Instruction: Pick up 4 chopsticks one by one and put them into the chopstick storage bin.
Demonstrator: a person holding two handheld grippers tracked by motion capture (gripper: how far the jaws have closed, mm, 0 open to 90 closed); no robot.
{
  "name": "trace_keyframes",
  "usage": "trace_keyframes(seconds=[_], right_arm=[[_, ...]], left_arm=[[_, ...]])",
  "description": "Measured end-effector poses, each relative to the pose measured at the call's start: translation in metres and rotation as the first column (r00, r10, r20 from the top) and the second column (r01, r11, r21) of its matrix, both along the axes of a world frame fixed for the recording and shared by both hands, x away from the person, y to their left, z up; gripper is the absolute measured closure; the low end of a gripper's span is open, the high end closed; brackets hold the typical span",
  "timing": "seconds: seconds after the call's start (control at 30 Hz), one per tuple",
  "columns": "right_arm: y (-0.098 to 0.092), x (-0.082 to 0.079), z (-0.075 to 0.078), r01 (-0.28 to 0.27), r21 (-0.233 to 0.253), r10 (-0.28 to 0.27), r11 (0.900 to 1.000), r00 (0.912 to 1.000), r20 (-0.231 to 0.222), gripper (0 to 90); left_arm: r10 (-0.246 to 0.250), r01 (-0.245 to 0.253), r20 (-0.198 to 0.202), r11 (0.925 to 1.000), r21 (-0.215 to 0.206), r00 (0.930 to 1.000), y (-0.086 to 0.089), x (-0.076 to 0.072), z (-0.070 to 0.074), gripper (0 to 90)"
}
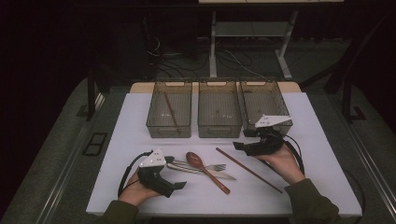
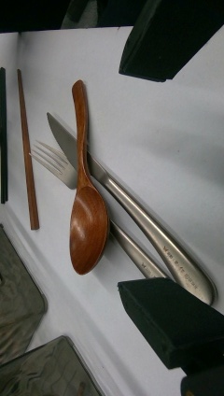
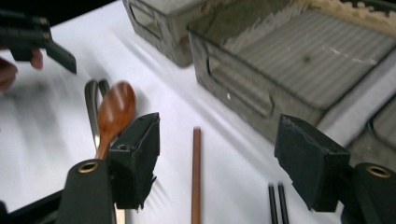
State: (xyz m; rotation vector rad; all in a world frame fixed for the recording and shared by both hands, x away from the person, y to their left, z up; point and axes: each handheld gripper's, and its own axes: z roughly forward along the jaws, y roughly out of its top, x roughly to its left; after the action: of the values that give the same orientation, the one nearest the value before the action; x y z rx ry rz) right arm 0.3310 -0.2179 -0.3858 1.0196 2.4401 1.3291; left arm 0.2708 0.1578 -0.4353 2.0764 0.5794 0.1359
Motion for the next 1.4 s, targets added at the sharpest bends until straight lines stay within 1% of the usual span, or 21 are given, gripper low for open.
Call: trace_keyframes(seconds=[0.13, 0.17, 0.23, 0.27, 0.3, 0.37, 0.43, 0.47, 0.53, 0.57, 0.63, 0.73, 0.77, 0.8, 0.87, 1.0, 1.07, 1.13, 1.2, 1.37, 1.4], right_arm=[[-0.01, -0.013, -0.008, -0.002, -0.013, 0.002, 1.0, 1.0, -0.002, 32.3], [-0.013, -0.016, -0.01, -0.002, -0.012, 0.002, 1.0, 0.9999, -0.01, 32.4], [-0.017, -0.021, -0.015, -0.005, -0.03, 0.005, 1.0, 0.9999, -0.015, 32.9], [-0.019, -0.023, -0.017, -0.01, -0.032, 0.01, 0.999, 0.9996, -0.025, 33.5], [-0.02, -0.025, -0.019, -0.018, -0.035, 0.016, 0.999, 0.9991, -0.038, 34.3], [-0.023, -0.028, -0.021, -0.022, -0.045, 0.02, 0.999, 0.9987, -0.046, 36.4], [-0.027, -0.032, -0.023, -0.023, -0.042, 0.02, 0.999, 0.9979, -0.061, 38.9], [-0.028, -0.033, -0.024, -0.027, -0.048, 0.024, 0.998, 0.9976, -0.066, 40.7], [-0.03, -0.037, -0.026, -0.031, -0.068, 0.026, 0.997, 0.9969, -0.075, 41.0], [-0.031, -0.038, -0.027, -0.026, -0.074, 0.02, 0.997, 0.9967, -0.078, 42.6], [-0.032, -0.04, -0.031, -0.043, -0.089, 0.034, 0.995, 0.9946, -0.098, 46.9], [-0.029, -0.042, -0.037, -0.064, -0.131, 0.051, 0.989, 0.9932, -0.104, 52.9], [-0.028, -0.043, -0.038, -0.072, -0.152, 0.057, 0.986, 0.9934, -0.099, 55.4], [-0.026, -0.042, -0.039, -0.077, -0.163, 0.06, 0.984, 0.9924, -0.108, 56.5], [-0.024, -0.041, -0.041, -0.084, -0.157, 0.064, 0.984, 0.9898, -0.127, 60.1], [-0.02, -0.039, -0.046, -0.086, -0.195, 0.06, 0.977, 0.9889, -0.136, 63.1], [-0.019, -0.037, -0.048, -0.092, -0.203, 0.063, 0.975, 0.9878, -0.143, 66.2], [-0.018, -0.037, -0.049, -0.099, -0.212, 0.069, 0.972, 0.9872, -0.144, 71.6], [-0.018, -0.036, -0.05, -0.101, -0.211, 0.069, 0.972, 0.9854, -0.156, 74.9], [-0.014, -0.036, -0.053, -0.111, -0.237, 0.075, 0.965, 0.9843, -0.16, 78.9], [-0.014, -0.036, -0.053, -0.111, -0.253, 0.073, 0.961, 0.9855, -0.153, 79.9]], left_arm=[[-0.001, 0.001, -0.002, 1.0, 0.003, 1.0, -0.001, -0.001, -0.001, 0.0], [-0.002, 0.002, -0.002, 1.0, 0.007, 1.0, -0.001, -0.001, -0.001, 0.0], [0.0, 0.0, -0.005, 1.0, 0.005, 1.0, 0.0, -0.001, -0.001, 0.0], [0.002, -0.002, -0.005, 1.0, 0.002, 1.0, 0.0, 0.0, -0.001, 0.0], [0.003, -0.003, -0.006, 1.0, 0.001, 1.0, 0.0, 0.0, -0.001, 0.0], [0.004, -0.004, -0.006, 1.0, 0.004, 1.0, 0.001, -0.001, -0.001, 0.0], [0.003, -0.003, -0.008, 1.0, 0.002, 1.0, 0.001, -0.001, -0.001, 0.0], [0.003, -0.003, -0.008, 1.0, 0.003, 1.0, 0.001, -0.001, -0.002, 0.0], [0.006, -0.006, -0.01, 1.0, 0.006, 0.9999, 0.001, -0.001, -0.002, 0.0], [0.008, -0.008, -0.009, 1.0, 0.003, 0.9999, 0.001, -0.001, -0.002, 0.0], [0.007, -0.007, -0.009, 1.0, 0.004, 0.9999, 0.001, -0.001, -0.002, 0.0], [0.004, -0.004, -0.009, 1.0, 0.006, 0.9999, 0.001, -0.001, -0.002, 0.0], [0.004, -0.004, -0.009, 1.0, 0.006, 1.0, 0.001, -0.001, -0.002, 0.0], [0.003, -0.003, -0.009, 1.0, 0.007, 1.0, 0.001, -0.001, -0.002, 0.0], [0.003, -0.003, -0.01, 1.0, 0.007, 0.9999, 0.001, -0.002, -0.002, 0.0], [0.002, -0.002, -0.01, 1.0, 0.008, 0.9999, 0.001, -0.001, -0.002, 0.0], [0.002, -0.002, -0.012, 1.0, 0.008, 0.9999, 0.001, -0.001, -0.002, 0.0], [0.001, -0.001, -0.011, 1.0, 0.006, 0.9999, 0.001, -0.001, -0.002, 0.0], [0.001, -0.001, -0.012, 1.0, 0.007, 0.9999, 0.001, -0.001, -0.002, 0.0], [0.002, -0.002, -0.013, 1.0, 0.007, 0.9999, 0.001, -0.001, -0.002, 0.0], [0.001, -0.001, -0.014, 1.0, 0.007, 0.9999, 0.001, -0.001, -0.002, 0.0]])
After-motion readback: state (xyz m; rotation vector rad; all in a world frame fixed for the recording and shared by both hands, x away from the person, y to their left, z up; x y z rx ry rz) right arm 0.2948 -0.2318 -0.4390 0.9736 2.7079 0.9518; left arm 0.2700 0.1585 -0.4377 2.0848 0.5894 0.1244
